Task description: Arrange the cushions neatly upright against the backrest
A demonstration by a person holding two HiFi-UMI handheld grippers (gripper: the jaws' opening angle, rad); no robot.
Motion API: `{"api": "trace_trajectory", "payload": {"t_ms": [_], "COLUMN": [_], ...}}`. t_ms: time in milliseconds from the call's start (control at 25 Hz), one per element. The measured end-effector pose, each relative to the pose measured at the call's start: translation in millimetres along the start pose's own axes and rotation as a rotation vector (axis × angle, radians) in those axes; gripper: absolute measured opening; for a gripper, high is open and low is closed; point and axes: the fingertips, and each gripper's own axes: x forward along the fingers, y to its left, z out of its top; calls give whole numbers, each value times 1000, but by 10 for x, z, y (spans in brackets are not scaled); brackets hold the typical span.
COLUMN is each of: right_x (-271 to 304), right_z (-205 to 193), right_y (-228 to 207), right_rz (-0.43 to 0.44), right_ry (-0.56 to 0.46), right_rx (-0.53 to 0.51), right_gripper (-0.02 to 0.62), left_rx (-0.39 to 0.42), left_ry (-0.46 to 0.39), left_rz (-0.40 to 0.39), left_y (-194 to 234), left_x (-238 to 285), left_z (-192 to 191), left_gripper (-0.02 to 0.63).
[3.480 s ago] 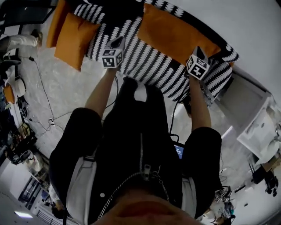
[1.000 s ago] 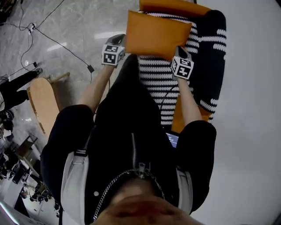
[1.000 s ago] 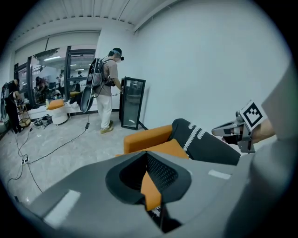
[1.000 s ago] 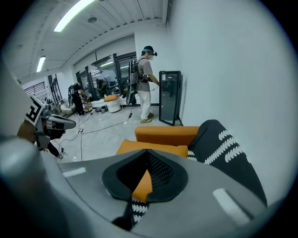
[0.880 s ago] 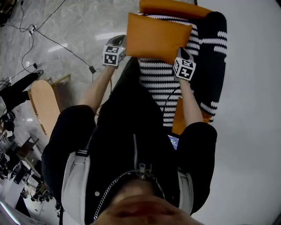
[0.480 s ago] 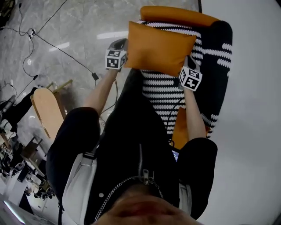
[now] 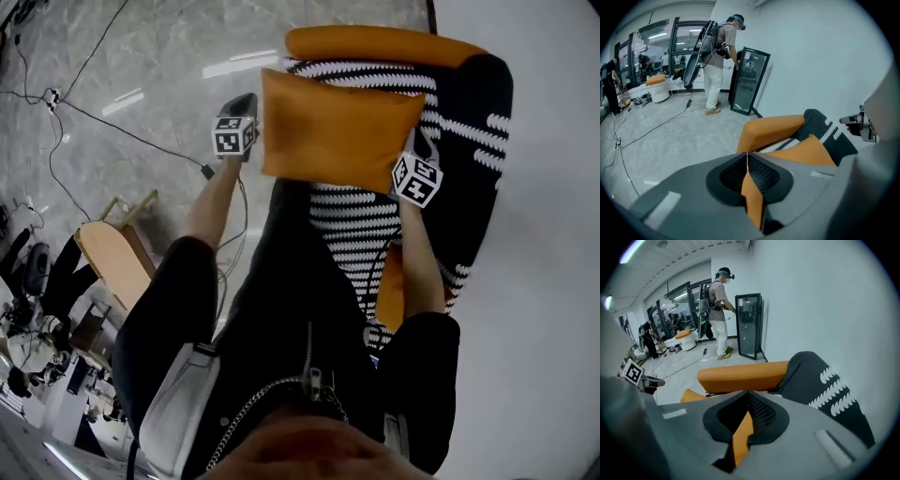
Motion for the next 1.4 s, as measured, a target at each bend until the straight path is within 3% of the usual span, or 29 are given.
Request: {"api": "trace_trajectory", "payload": {"t_ms": [240, 360, 520, 680, 840, 960, 1040, 1200, 1280, 1400], "right_x": [477, 665, 831, 1010, 1156, 1319, 1503, 1684, 1693, 1639], "right_z": [48, -2, -89, -53, -3, -74, -170, -400, -527, -628], "right_y": [-229, -222, -173, -298, -568, -735, -812, -983, -943, -809], "right_rz": [-60, -31, -55, -82, -111, -136, -142, -157, -149, -116], "right_ry": [15, 54, 58, 87, 138, 177, 207, 294, 326, 341], "right_rx": [23, 50, 53, 72, 88, 101, 117, 201, 228, 202], "right_gripper": [15, 49, 67, 114, 181, 216, 229, 232, 210, 102], "left_rx": [-100, -107, -109, -176, -269, -328, -305, -216, -191, -206], "left_ry": [30, 57, 132, 162, 210, 234, 237, 193, 154, 99], "left_rz": [5, 3, -2, -40, -120, -181, -193, -222, -234, -225], "left_y": [292, 383, 564, 576, 384, 283, 252, 131, 129, 139], "left_x": [733, 1015, 1298, 1440, 1529, 1482, 1369, 1219, 1139, 996], "left_z": [-44, -47, -278, -322, -385, -403, -383, -269, -285, -305], "left_gripper": [128, 138, 181, 214, 202, 108, 61, 39, 35, 34]}}
